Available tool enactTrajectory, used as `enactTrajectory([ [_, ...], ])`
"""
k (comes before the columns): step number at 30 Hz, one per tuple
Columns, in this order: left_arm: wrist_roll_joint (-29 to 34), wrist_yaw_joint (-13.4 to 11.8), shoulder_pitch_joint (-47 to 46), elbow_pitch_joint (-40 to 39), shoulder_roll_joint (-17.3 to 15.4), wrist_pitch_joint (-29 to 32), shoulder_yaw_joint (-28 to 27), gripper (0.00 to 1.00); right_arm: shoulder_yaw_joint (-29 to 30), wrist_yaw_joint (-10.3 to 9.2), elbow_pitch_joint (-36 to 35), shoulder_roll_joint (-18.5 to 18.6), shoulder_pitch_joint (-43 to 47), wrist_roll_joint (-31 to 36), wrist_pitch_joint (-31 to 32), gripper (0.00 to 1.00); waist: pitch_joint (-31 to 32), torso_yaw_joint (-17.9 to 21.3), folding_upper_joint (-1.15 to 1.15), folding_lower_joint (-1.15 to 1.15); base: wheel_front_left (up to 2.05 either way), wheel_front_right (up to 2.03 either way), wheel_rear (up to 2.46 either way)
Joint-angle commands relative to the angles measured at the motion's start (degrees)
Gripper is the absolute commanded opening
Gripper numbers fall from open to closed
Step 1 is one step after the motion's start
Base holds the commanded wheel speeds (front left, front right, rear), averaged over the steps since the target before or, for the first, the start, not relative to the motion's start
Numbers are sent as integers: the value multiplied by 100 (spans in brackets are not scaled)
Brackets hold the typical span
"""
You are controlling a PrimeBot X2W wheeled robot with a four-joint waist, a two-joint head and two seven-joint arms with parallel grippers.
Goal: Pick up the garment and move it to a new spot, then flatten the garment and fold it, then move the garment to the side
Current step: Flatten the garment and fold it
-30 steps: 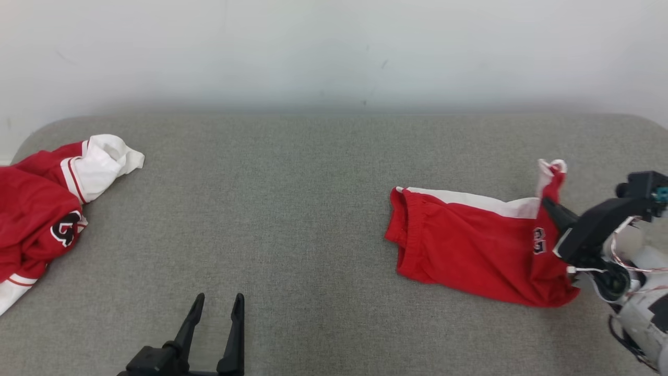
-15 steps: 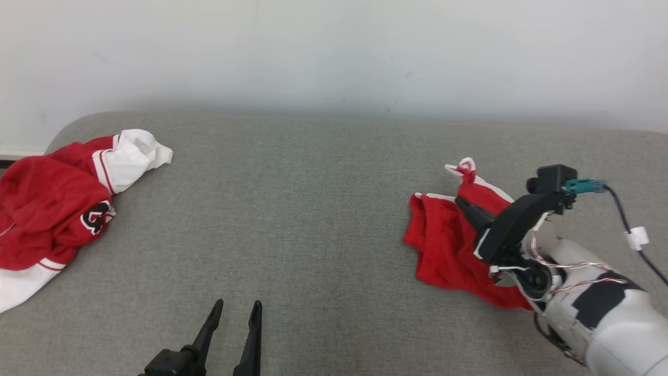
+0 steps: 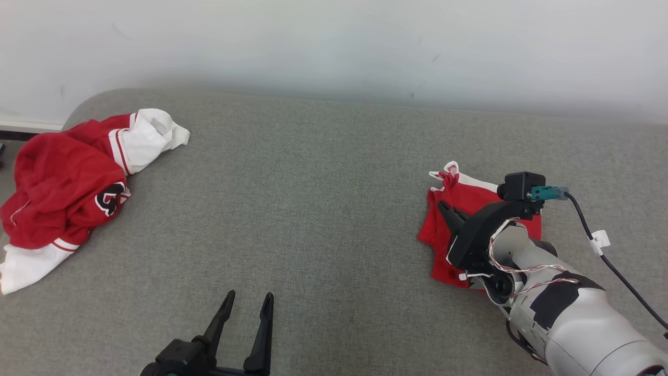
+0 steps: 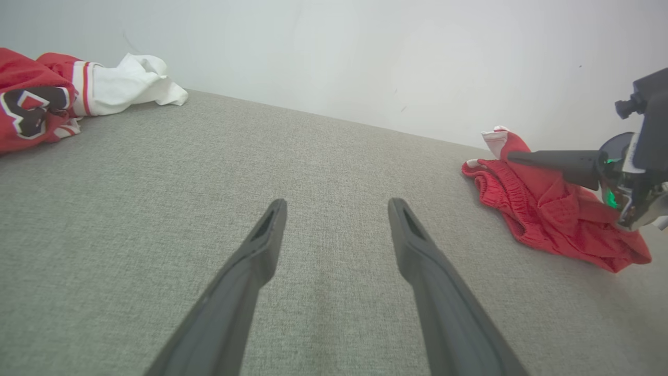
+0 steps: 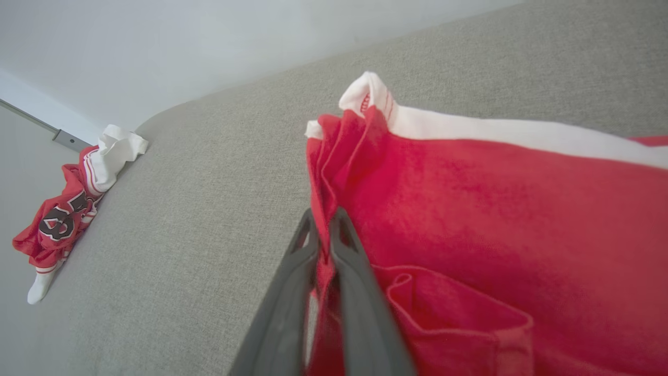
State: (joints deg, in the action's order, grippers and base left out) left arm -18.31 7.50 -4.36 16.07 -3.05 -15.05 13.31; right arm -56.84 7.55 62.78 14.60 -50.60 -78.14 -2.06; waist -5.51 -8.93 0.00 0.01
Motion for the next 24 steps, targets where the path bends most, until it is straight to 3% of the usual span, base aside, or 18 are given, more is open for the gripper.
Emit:
enactTrajectory([
  [1,-79,-5,-61,24,15,-20,-9,100,22,-8,-24,-46,-27,-6,-118,73,-2,14,0,-1,0,0,0],
  [2,-79,-5,-51,30,15,-20,-19,100,29,-8,-35,-32,-38,9,-196,100,10,30,0,-1,0,0,0],
  [8,-55,-5,58,52,16,-20,-87,100,77,-8,-412,274,-17,56,-720,100,138,128,0,-1,0,0,0],
  [13,-22,-5,113,1,17,-20,-146,100,249,-8,-755,877,208,139,-1170,100,212,177,0,-1,0,0,0],
  [17,53,-4,204,-47,16,-20,-314,100,162,-8,-645,1319,520,519,-1285,100,234,195,0,-1,0,0,0],
  [18,69,-4,210,-65,17,-20,-352,100,161,-8,-595,1359,606,584,-1301,95,225,202,0,-1,0,0,0],
  [21,127,-4,210,-108,16,-20,-491,100,227,-8,-510,1426,787,914,-1313,7,177,209,0,-1,0,0,0],
  [22,129,-4,212,-122,16,-20,-534,100,316,-8,-506,1437,840,1048,-1315,0,156,213,0,-1,0,0,0],
  [24,158,-4,197,-150,17,-20,-620,100,554,-8,-524,1385,1033,1315,-1313,0,113,214,0,-1,0,0,0],
])
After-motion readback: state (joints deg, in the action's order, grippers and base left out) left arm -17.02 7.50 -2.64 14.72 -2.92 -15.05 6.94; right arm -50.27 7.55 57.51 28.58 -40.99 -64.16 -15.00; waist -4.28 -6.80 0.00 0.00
